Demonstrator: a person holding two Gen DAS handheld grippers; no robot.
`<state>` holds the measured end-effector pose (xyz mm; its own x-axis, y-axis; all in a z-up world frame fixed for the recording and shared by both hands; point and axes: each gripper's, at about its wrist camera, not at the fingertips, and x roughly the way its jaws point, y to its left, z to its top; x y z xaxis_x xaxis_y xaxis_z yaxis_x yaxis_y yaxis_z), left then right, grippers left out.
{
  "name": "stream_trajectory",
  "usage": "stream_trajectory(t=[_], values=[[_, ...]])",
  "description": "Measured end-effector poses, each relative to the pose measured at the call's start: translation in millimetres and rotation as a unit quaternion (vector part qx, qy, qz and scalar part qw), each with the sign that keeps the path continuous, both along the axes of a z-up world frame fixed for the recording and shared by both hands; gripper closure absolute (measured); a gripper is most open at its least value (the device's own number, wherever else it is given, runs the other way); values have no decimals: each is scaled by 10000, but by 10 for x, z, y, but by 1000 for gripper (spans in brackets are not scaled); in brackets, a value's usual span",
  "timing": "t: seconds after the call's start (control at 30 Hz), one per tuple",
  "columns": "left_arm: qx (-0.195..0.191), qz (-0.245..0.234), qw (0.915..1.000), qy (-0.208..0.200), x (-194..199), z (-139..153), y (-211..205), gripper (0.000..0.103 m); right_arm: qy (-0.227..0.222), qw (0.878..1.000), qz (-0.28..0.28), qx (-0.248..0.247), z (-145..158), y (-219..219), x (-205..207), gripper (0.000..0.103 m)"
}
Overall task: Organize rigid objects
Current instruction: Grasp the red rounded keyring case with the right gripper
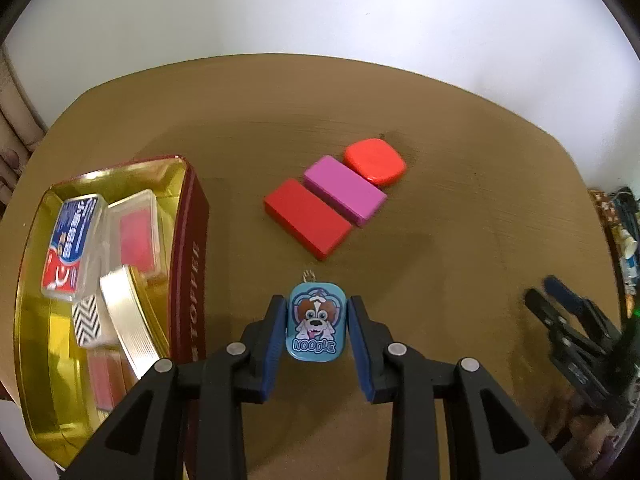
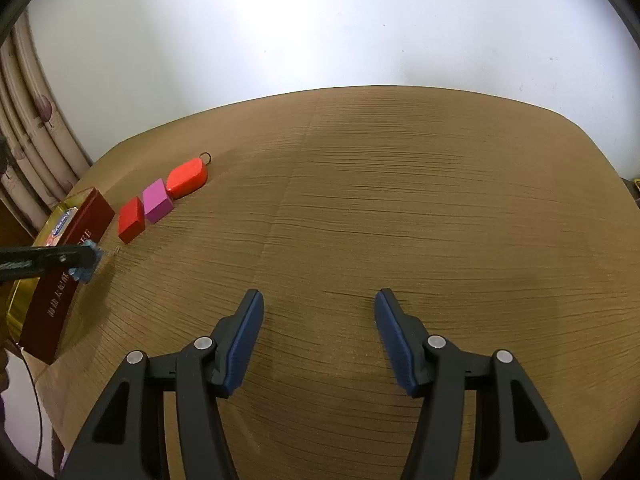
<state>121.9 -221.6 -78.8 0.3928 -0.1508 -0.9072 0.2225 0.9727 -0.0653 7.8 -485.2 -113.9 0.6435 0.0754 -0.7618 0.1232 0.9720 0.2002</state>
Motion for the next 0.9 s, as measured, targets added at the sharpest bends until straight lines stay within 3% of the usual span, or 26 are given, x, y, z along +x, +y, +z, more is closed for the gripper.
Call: stream_trajectory(t=[0.23,0.33,0.53,0.63,0.9], values=[[-271,-83,9996,-19,-340,118,148,72,35,9999,63,-111,5,56,33,47],[-320,-64,9995,36,-434,186,171,72,88,9993,356,-31,32,110,145,53],[-400,-30,9992,-55,-621,417,284,72,95,9942,837,667,294,324,708,54],[-427,-39,9990,-133,-655,479,337,72,-27,9940,1016,410,419,590,1024,54],[-591,-3,9982,-94,-618,488,495,72,321,9903,1338,175,292,1036,1615,51]])
